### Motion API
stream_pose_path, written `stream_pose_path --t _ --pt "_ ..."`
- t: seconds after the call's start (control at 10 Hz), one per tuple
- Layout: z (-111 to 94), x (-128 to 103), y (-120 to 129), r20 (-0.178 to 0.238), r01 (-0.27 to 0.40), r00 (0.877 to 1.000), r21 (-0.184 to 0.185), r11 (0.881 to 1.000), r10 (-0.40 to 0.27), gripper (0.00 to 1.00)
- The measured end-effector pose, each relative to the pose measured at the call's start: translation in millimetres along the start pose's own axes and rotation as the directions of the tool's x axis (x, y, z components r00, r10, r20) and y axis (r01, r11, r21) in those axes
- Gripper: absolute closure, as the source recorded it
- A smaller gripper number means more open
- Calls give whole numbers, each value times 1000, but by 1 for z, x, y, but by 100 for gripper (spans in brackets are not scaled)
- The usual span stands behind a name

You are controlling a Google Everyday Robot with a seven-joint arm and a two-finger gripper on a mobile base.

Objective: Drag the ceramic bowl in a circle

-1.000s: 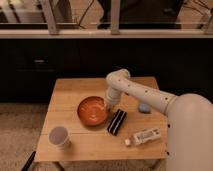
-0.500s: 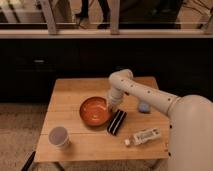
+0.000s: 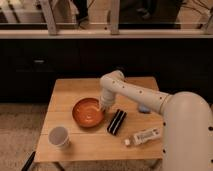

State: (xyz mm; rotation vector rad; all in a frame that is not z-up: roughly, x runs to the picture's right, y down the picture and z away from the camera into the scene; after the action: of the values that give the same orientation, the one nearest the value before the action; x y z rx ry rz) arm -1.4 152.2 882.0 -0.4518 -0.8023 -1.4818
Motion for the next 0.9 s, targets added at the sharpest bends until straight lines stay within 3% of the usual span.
stream_pose_path --t 0.2,0.4,0.6,0.9 --pt "-3 -2 10 7 18 1000 1 1000 -18 100" --pt "-2 -1 3 14 60 998 7 998 -60 100" --pt "0 5 -28 16 116 993 34 993 -117 100" --pt "6 21 -99 26 217 975 64 974 -219 100"
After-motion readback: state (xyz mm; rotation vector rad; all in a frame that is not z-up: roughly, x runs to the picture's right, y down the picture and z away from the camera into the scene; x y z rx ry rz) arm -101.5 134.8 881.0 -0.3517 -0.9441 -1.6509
